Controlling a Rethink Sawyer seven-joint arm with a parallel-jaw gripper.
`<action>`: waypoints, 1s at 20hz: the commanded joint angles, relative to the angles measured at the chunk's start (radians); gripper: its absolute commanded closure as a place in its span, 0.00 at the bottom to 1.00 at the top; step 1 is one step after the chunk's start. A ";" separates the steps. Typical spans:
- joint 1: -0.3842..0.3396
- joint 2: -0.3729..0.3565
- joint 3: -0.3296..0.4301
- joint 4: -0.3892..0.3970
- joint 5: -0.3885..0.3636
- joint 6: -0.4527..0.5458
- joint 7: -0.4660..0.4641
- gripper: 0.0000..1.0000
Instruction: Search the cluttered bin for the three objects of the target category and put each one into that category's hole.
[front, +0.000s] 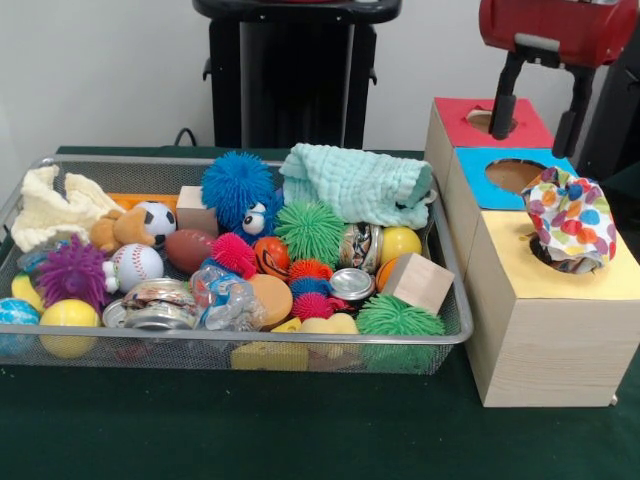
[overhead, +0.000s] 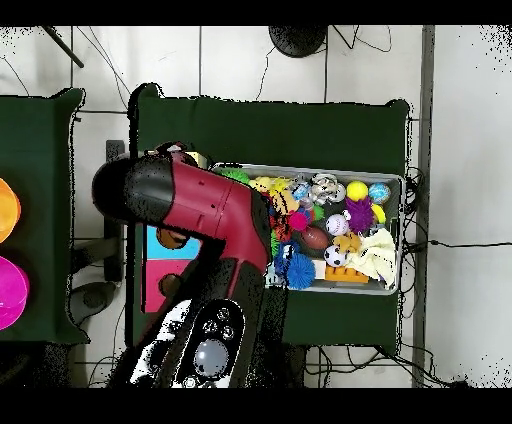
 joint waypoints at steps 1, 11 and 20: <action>-0.024 0.031 0.136 0.052 0.007 0.216 0.163 0.00; -0.028 0.028 0.234 0.147 0.126 0.093 0.186 0.00; -0.022 0.061 0.210 0.103 0.056 0.064 0.131 1.00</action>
